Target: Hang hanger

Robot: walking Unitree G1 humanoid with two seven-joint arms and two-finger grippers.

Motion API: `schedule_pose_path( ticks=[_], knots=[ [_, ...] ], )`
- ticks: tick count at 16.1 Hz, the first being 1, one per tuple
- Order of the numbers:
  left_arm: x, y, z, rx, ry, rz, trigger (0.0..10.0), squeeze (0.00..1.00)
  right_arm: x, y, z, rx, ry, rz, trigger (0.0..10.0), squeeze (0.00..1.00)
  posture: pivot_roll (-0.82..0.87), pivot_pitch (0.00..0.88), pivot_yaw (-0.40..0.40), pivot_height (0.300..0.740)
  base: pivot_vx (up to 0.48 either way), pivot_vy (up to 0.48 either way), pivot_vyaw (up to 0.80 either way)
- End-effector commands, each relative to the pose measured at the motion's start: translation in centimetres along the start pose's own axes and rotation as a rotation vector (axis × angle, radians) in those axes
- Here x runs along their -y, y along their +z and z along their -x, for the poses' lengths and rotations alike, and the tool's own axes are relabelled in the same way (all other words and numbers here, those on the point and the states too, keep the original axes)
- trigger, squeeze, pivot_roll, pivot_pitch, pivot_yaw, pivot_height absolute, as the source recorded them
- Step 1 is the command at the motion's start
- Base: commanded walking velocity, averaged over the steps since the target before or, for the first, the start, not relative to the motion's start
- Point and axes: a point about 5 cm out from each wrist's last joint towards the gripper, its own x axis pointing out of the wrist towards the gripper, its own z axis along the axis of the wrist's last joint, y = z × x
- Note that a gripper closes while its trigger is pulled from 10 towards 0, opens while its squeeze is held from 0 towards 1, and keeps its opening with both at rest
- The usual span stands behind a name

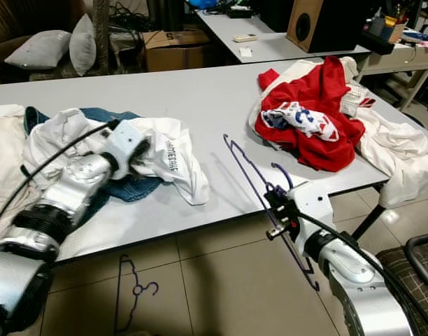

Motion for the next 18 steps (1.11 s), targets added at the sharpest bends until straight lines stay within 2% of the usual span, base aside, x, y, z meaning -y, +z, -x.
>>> schedule_pose_path(
  ticks=[1,2,3,5,6,7,8,9,10,11,13,15,16,18],
  knots=[
    [1.4,0.8,-0.7,0.039,-0.055,0.090,0.0,0.00,0.2,0.7,-0.1,0.029,-0.021,0.011,10.0,0.00,-0.11,0.000,0.020,0.740,0.000,0.000,0.00],
    [2.3,1.4,-1.2,0.065,-0.075,0.125,0.0,0.00,0.3,0.8,-0.2,0.034,-0.026,0.011,10.0,0.00,-0.11,0.000,0.019,0.740,0.000,0.000,0.00],
    [3.5,2.8,-1.9,0.128,-0.098,0.196,0.0,0.00,0.3,0.9,-0.2,0.038,-0.029,0.012,10.0,0.00,-0.12,0.000,0.021,0.740,0.000,0.000,0.00],
    [4.5,6.1,-2.5,0.282,-0.145,0.303,0.0,0.00,0.3,1.1,-0.2,0.044,-0.031,0.013,10.0,0.00,-0.13,0.000,0.029,0.740,0.000,0.000,0.00],
    [3.6,7.3,-2.1,0.347,-0.132,0.299,0.0,0.00,0.3,1.1,-0.1,0.048,-0.039,0.007,10.0,0.00,-0.13,0.000,0.039,0.740,0.000,0.000,0.00],
    [2.6,7.5,-1.7,0.357,-0.088,0.269,0.0,0.00,0.3,1.2,0.0,0.056,-0.055,-0.007,10.0,0.00,-0.13,0.000,0.045,0.740,0.000,0.000,0.00],
    [0.8,7.1,-1.0,0.345,-0.003,0.224,8.1,0.00,0.2,1.4,0.1,0.081,-0.074,-0.036,10.0,0.00,-0.13,0.000,0.052,0.740,0.000,0.000,0.00],
    [-0.4,6.7,-0.2,0.338,0.034,0.198,10.0,0.00,0.0,1.7,0.1,0.111,-0.081,-0.059,10.0,0.00,-0.13,0.000,0.052,0.740,0.000,0.000,0.00],
    [-1.6,5.7,1.0,0.307,0.065,0.206,10.0,0.00,-0.5,2.0,0.0,0.137,-0.091,-0.114,10.0,0.00,-0.12,0.000,0.057,0.740,0.000,0.000,0.00],
    [-2.4,5.2,2.2,0.315,0.103,0.198,10.0,0.00,-1.0,2.2,-0.2,0.159,-0.096,-0.153,10.0,0.00,-0.11,0.000,0.053,0.740,0.000,0.000,0.00],
    [-4.1,3.4,6.3,0.327,0.237,0.220,10.0,0.00,-3.0,2.7,-1.0,0.216,-0.090,-0.229,10.0,0.00,-0.08,0.000,0.044,0.740,0.000,0.000,0.00],
    [-4.0,1.9,9.2,0.306,0.315,0.242,10.0,0.00,-4.4,3.0,-1.8,0.238,-0.057,-0.254,10.0,0.00,-0.05,0.000,0.032,0.740,0.000,0.154,0.00],
    [-3.2,0.9,10.9,0.272,0.335,0.242,10.0,0.00,-5.1,3.2,-2.2,0.246,-0.034,-0.265,10.0,0.00,-0.03,0.000,0.020,0.740,0.000,0.311,0.00],
    [-2.1,0.1,12.4,0.226,0.354,0.255,10.0,0.00,-5.5,3.2,-2.5,0.251,-0.021,-0.284,10.0,0.00,-0.01,0.000,0.008,0.740,0.000,0.317,0.00]
  ],
)
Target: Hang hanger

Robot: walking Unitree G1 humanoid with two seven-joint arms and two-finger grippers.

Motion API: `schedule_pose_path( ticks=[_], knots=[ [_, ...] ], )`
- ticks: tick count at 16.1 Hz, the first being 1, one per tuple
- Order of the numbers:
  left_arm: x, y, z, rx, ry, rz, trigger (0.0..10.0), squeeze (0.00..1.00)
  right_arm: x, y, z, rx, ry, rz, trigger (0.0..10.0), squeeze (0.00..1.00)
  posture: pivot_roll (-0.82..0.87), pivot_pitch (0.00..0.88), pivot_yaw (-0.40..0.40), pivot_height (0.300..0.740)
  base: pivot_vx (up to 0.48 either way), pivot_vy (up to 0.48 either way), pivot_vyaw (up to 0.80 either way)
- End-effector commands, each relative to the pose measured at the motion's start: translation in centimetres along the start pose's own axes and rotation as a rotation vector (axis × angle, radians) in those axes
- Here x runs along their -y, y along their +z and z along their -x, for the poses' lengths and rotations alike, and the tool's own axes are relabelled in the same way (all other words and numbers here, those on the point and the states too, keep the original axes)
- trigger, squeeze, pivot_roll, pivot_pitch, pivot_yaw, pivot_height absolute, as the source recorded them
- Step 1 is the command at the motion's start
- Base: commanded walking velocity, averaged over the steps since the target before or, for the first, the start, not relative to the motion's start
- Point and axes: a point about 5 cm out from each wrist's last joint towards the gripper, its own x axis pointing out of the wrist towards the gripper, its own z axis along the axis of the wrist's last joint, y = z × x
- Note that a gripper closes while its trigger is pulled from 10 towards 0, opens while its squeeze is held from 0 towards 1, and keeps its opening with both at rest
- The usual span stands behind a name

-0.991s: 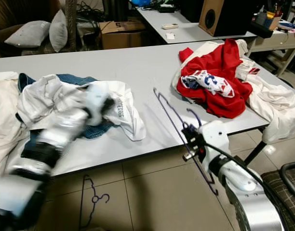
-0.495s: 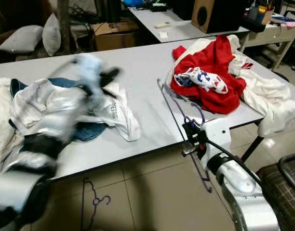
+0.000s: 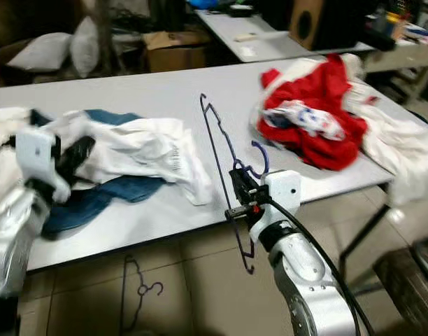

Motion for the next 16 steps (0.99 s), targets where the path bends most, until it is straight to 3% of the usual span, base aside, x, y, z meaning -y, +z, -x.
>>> schedule_pose_path(
  ticks=[1,8,12,16],
  knots=[
    [-0.1,0.7,0.5,0.009,0.031,-0.007,10.0,0.00,-0.1,-0.2,-0.3,0.001,0.001,0.003,10.0,0.00,0.00,0.000,0.006,0.740,0.000,0.315,0.00],
    [2.4,0.6,0.0,-0.019,0.009,0.028,10.0,0.00,0.2,-0.9,0.4,-0.027,-0.018,0.026,10.0,0.00,-0.04,0.000,0.013,0.740,0.000,0.309,0.00],
    [3.1,-0.1,-0.4,-0.039,0.014,0.015,10.0,0.00,0.4,-1.2,0.3,-0.055,-0.014,0.049,10.0,0.00,-0.06,0.000,0.007,0.740,0.000,0.323,0.00],
    [2.9,-0.6,0.5,-0.059,0.039,0.009,10.0,0.00,0.8,-1.1,-0.2,-0.062,-0.012,0.081,10.0,0.00,-0.04,0.000,-0.013,0.740,0.000,0.323,0.00]
  ],
)
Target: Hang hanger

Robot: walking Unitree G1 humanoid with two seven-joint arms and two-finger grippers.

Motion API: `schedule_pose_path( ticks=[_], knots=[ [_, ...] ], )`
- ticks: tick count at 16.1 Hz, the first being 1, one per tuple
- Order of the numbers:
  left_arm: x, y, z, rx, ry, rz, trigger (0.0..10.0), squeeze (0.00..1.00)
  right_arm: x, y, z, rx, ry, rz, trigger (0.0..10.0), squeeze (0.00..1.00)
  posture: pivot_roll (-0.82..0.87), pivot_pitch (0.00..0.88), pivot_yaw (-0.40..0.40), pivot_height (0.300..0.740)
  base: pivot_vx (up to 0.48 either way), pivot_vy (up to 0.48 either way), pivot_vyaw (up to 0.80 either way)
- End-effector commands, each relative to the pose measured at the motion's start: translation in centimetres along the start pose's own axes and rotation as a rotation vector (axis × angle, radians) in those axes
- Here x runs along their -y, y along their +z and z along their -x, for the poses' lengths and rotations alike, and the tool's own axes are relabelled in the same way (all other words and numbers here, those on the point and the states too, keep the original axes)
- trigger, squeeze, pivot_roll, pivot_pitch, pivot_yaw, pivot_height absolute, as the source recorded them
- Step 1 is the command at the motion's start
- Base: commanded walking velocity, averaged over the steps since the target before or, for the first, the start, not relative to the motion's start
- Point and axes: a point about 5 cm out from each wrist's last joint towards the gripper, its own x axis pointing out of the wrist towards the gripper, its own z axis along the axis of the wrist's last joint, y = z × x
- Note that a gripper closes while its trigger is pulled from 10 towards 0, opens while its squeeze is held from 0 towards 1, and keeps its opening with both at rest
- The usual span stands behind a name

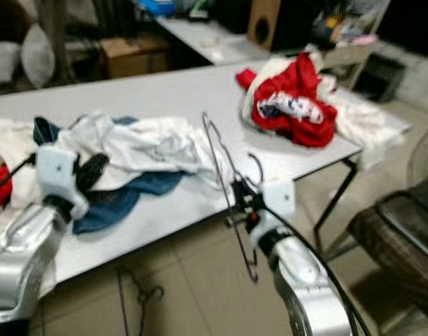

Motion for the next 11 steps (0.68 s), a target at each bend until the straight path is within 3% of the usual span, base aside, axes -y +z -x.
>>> schedule_pose_path(
  ticks=[1,3,11],
  knots=[
    [0.15,0.41,-0.21,0.014,0.004,-0.006,10.0,0.00,0.52,0.17,-0.01,-0.002,-0.014,0.060,10.0,0.00,-0.05,0.000,-0.014,0.740,0.000,0.322,0.00],
    [0.11,0.92,-0.36,0.028,0.009,-0.004,10.0,0.00,0.52,0.39,-0.06,0.007,-0.003,0.103,10.0,0.00,-0.05,0.000,-0.023,0.740,0.000,0.322,0.00],
    [0.09,0.75,-0.80,0.031,0.037,0.003,10.0,0.00,1.27,0.78,0.36,0.012,0.005,0.057,10.0,0.00,-0.08,0.000,-0.023,0.740,0.000,0.325,0.00]
  ],
)
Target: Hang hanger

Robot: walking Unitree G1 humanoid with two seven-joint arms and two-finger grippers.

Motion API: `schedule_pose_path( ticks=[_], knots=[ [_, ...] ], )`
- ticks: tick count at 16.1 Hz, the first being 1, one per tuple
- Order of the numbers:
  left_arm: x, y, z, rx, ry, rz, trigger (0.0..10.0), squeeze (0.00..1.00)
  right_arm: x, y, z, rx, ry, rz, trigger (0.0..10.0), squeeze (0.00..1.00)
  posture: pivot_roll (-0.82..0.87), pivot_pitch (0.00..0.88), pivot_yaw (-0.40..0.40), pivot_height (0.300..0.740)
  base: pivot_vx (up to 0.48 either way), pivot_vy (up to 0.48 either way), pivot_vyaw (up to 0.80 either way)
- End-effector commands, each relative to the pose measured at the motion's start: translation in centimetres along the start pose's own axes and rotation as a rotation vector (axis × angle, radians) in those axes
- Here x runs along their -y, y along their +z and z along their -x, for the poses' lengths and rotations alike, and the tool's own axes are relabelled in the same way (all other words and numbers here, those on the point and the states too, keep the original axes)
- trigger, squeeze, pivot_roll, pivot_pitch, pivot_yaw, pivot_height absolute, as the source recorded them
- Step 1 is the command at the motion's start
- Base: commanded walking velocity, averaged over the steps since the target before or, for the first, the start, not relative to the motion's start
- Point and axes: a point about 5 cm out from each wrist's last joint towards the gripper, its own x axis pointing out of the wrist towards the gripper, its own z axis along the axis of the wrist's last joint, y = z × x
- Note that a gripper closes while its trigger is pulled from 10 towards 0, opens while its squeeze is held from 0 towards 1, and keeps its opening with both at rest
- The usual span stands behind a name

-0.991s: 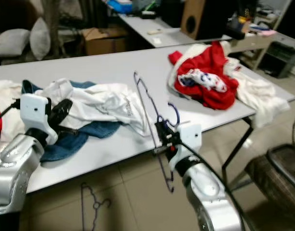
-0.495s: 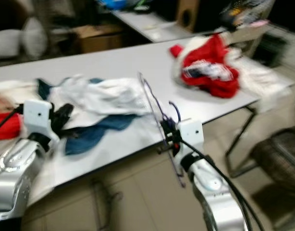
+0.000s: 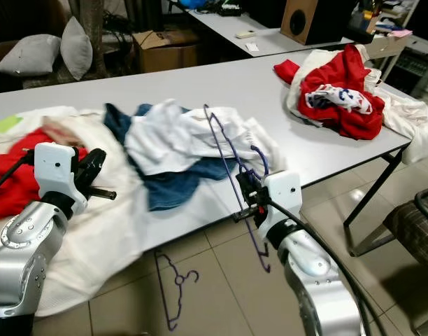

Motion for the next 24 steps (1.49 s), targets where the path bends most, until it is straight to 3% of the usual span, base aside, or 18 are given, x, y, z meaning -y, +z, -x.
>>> schedule_pose_path(
  ticks=[1,6,9,11,13,14,15,16,18,20,21,22,24],
  knots=[
    [0.2,0.6,-0.1,0.017,-0.004,-0.004,10.0,0.00,0.3,0.4,0.1,0.008,-0.004,0.002,10.0,0.00,-0.07,0.000,-0.029,0.740,0.000,0.322,0.00],
    [-0.2,0.5,0.0,0.007,-0.002,-0.016,10.0,0.00,-0.2,0.4,0.4,0.008,0.004,-0.011,10.0,0.00,-0.07,0.000,-0.022,0.740,0.000,0.322,0.00],
    [0.3,0.6,-0.4,0.012,0.000,-0.144,10.0,0.00,-0.1,0.4,0.3,0.006,0.009,-0.005,10.0,0.00,-0.08,0.000,-0.018,0.740,0.000,-0.480,0.00],
    [0.4,0.6,-0.8,0.015,0.009,-0.085,10.0,0.00,0.1,0.8,0.4,0.013,0.006,0.000,10.0,0.00,-0.09,0.000,-0.010,0.740,0.000,-0.240,0.00],
    [-0.6,0.3,-1.1,-0.004,0.067,-0.083,10.0,0.00,0.5,0.7,0.7,0.007,0.002,0.008,10.0,0.00,-0.09,0.000,-0.010,0.740,0.000,0.000,0.00],
    [-1.9,0.4,-1.0,-0.017,0.129,-0.131,10.0,0.84,0.9,0.6,0.8,-0.003,0.012,0.007,10.0,0.00,-0.08,0.000,-0.016,0.740,0.000,0.000,0.00],
    [-2.9,0.6,-1.0,-0.036,0.165,-0.163,10.0,1.00,1.0,0.6,0.8,-0.015,0.059,0.004,10.0,0.00,-0.07,0.000,-0.022,0.740,0.000,0.000,0.00],
    [-4.5,1.0,-1.1,-0.044,0.209,-0.209,10.0,1.00,1.0,0.7,0.8,-0.030,0.126,0.014,10.0,0.00,-0.07,0.000,-0.027,0.740,0.000,0.000,0.00],
    [-5.5,1.1,-1.2,-0.069,0.219,-0.251,10.0,1.00,1.0,0.6,1.0,-0.054,0.188,0.031,10.0,0.00,-0.06,0.000,-0.031,0.740,0.000,0.000,0.00],
    [-6.6,0.3,-1.0,-0.187,0.173,-0.330,10.0,1.00,1.0,0.3,1.5,-0.090,0.253,0.045,10.0,0.00,-0.06,0.000,-0.039,0.740,0.000,0.000,0.00],
    [-7.2,-0.1,-0.7,-0.274,0.142,-0.370,10.0,0.77,1.1,0.1,1.7,-0.123,0.294,0.011,10.0,0.00,-0.05,0.000,-0.047,0.740,0.000,0.000,0.00],
    [-7.3,-0.2,-0.8,-0.287,0.144,-0.337,10.0,0.00,1.2,0.0,1.7,-0.130,0.306,-0.012,10.0,0.00,-0.05,0.000,-0.049,0.740,0.000,0.000,0.00],
    [-7.1,-0.8,-1.2,-0.319,0.110,-0.310,10.0,0.00,1.1,0.1,1.6,-0.136,0.324,-0.019,10.0,0.00,-0.05,0.000,-0.048,0.740,0.000,0.000,0.00]
  ],
)
